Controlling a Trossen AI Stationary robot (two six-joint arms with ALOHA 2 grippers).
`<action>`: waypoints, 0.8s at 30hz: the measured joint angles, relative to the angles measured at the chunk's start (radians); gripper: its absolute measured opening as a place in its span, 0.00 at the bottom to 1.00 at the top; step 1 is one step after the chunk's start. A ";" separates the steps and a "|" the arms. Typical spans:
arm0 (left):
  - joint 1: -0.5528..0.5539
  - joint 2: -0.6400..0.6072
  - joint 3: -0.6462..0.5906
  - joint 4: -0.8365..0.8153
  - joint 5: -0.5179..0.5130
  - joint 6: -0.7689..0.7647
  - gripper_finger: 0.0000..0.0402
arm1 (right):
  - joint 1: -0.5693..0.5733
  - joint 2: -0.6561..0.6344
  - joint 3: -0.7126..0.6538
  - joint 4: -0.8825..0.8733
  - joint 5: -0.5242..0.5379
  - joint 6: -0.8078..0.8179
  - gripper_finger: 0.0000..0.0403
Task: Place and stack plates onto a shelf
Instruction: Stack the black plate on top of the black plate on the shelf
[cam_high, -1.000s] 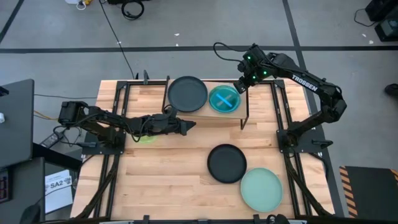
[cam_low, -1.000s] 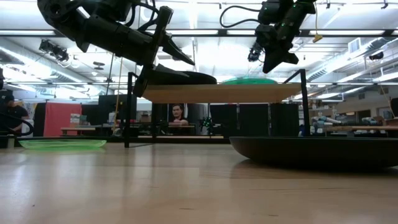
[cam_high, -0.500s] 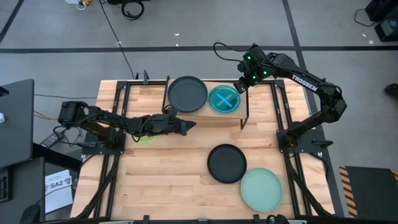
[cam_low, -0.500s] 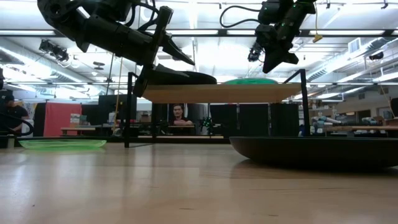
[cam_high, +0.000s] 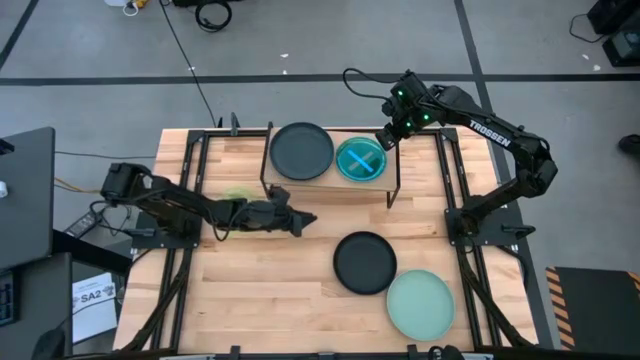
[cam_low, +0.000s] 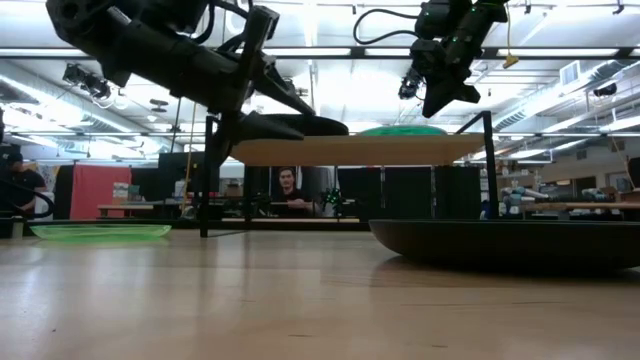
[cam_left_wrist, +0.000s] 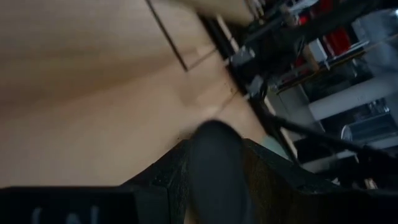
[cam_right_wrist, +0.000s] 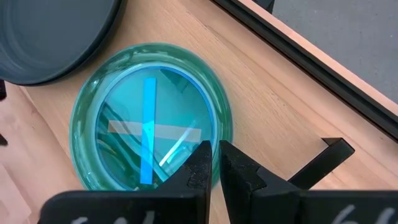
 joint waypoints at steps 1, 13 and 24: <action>-0.011 0.012 0.002 0.001 0.000 -0.007 0.36 | 0.000 0.000 0.000 0.000 0.000 0.000 0.09; -0.081 0.218 0.416 -0.451 0.049 0.160 0.36 | 0.000 0.000 0.000 0.001 0.000 0.000 0.09; -0.080 0.483 0.794 -0.797 0.044 0.273 0.36 | 0.000 0.000 0.000 0.002 0.000 -0.003 0.09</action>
